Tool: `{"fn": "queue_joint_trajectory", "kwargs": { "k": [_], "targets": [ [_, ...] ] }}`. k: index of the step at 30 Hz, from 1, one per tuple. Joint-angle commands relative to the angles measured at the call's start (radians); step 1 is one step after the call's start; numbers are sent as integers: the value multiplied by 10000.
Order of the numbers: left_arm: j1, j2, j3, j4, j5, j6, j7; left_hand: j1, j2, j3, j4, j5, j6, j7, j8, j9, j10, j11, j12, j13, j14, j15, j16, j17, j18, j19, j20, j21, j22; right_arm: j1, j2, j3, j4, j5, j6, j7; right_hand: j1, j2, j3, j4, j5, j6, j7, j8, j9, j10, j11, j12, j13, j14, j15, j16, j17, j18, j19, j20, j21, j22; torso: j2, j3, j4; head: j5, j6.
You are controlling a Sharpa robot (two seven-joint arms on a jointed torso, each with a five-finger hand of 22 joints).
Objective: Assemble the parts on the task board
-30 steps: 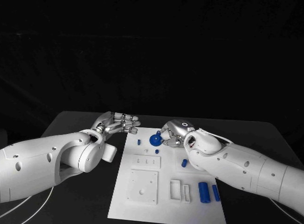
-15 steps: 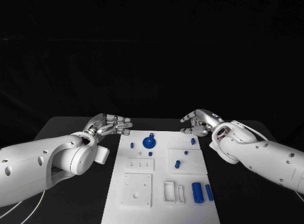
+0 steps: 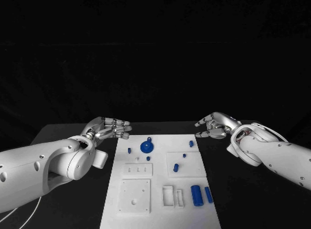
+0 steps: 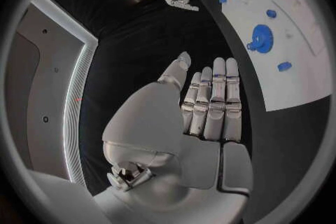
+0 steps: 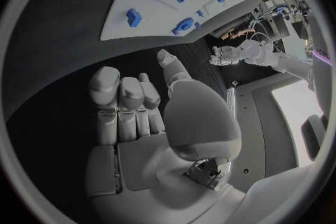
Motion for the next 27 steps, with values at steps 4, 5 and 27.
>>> {"fn": "queue_joint_trajectory", "kwargs": {
  "k": [4, 5, 27],
  "targets": [
    [13, 23, -1, -16, -92, 218, 100, -12, 97, -46, -8, -49, -25, -36, -27, 7, 35, -6, -36, 14, -35, 8, 24, -14, -43, 44, 0, -38, 3, -216, 28, 0, -380, 352, 597, 527, 112, 22, -110, -19, -137, -56, -25, -17, 13, -44, -40, -72, -16, -11, 5, -36, -4, -46, 373, 36, -59, 1000, 7, 2, -17, -54, -27],
    [13, 27, -1, -25, -94, 219, 101, -11, 87, -47, -15, -55, -25, -35, -24, 8, 11, 0, -36, 15, -39, 12, 18, -14, -44, 40, 1, -36, 4, -265, 56, -1, -465, 356, 612, 541, 132, 8, -127, -24, -136, -75, -24, -19, 12, -52, -43, -80, -22, -19, 7, -51, -16, -44, 368, 38, -85, 994, 1, 0, -10, -62, -58],
    [13, 53, -2, -29, -163, 239, 90, -7, 77, -48, -22, -54, -32, -33, -26, 7, -8, 8, -35, 15, -42, 15, 14, -14, -43, 35, 4, -36, 6, -662, 970, -34, -1644, 257, 363, 647, 174, 236, -330, -26, -778, -382, -60, -21, 9, -56, -150, -97, -7, -6, -61, -40, 32, -72, 375, -32, -63, 1002, 23, -48, 85, -9, -191]
  ]
}}
